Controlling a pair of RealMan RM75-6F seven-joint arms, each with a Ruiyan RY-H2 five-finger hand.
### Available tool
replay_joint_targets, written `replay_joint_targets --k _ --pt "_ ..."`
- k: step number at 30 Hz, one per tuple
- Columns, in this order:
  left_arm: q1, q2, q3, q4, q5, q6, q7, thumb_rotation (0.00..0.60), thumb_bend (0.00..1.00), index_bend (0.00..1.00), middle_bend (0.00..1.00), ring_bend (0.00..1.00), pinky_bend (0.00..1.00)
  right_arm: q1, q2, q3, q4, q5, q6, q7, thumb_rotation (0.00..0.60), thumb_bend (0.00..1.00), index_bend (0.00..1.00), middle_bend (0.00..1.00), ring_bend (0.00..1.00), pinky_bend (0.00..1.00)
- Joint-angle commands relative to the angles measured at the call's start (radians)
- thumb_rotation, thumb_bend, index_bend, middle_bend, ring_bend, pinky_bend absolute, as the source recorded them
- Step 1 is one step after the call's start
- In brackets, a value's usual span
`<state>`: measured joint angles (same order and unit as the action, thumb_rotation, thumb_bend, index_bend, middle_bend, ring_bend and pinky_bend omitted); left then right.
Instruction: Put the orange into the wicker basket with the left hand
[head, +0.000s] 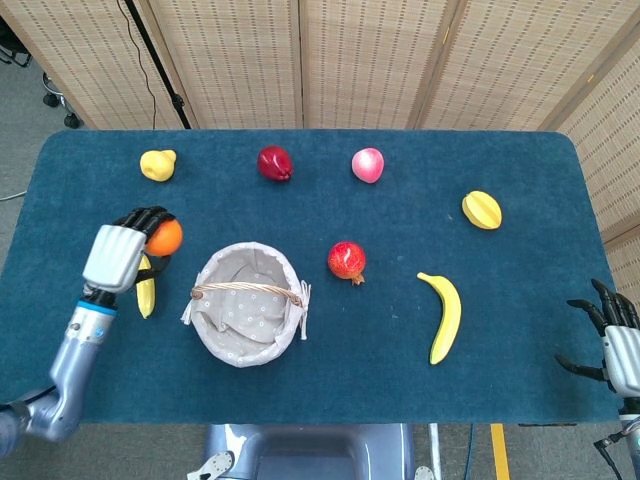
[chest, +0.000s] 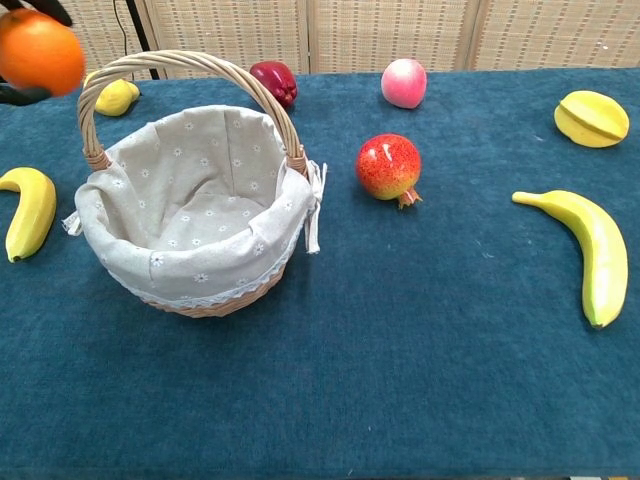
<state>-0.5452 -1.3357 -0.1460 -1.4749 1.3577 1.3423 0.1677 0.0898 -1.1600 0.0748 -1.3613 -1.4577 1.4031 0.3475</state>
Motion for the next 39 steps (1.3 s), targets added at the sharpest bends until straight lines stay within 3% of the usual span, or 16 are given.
replay_joint_targets --k 1,8,19,32,39 --pt "0.07 0.071 0.023 -0.095 0.016 0.07 0.064 0.6 0.55 0.63 0.53 0.51 0.5 0.0 -0.001 0.0 0.001 0.0 -0.001 0.001 0.6 0.0 0.24 0.01 0.02 0.02" --pt "0.094 0.087 0.035 -0.134 0.037 0.069 0.053 0.6 0.55 0.63 0.53 0.51 0.5 0.002 -0.001 -0.001 0.002 0.0 -0.006 0.004 0.6 0.0 0.24 0.01 0.02 0.02" --pt "0.095 0.05 0.099 -0.237 0.202 0.065 0.137 0.6 0.55 0.63 0.53 0.51 0.5 0.003 -0.005 0.003 0.009 0.009 -0.014 0.006 0.6 0.0 0.24 0.01 0.02 0.02" --pt "0.15 0.097 0.112 -0.308 0.232 0.105 0.146 0.6 0.55 0.63 0.53 0.51 0.5 0.007 -0.008 0.005 0.019 0.016 -0.027 0.015 0.6 0.0 0.24 0.01 0.02 0.02" --pt "0.198 0.116 0.159 -0.353 0.31 0.147 0.163 0.6 0.55 0.63 0.53 0.51 0.5 0.008 -0.011 0.008 0.026 0.024 -0.035 0.021 0.6 0.0 0.24 0.01 0.02 0.02"
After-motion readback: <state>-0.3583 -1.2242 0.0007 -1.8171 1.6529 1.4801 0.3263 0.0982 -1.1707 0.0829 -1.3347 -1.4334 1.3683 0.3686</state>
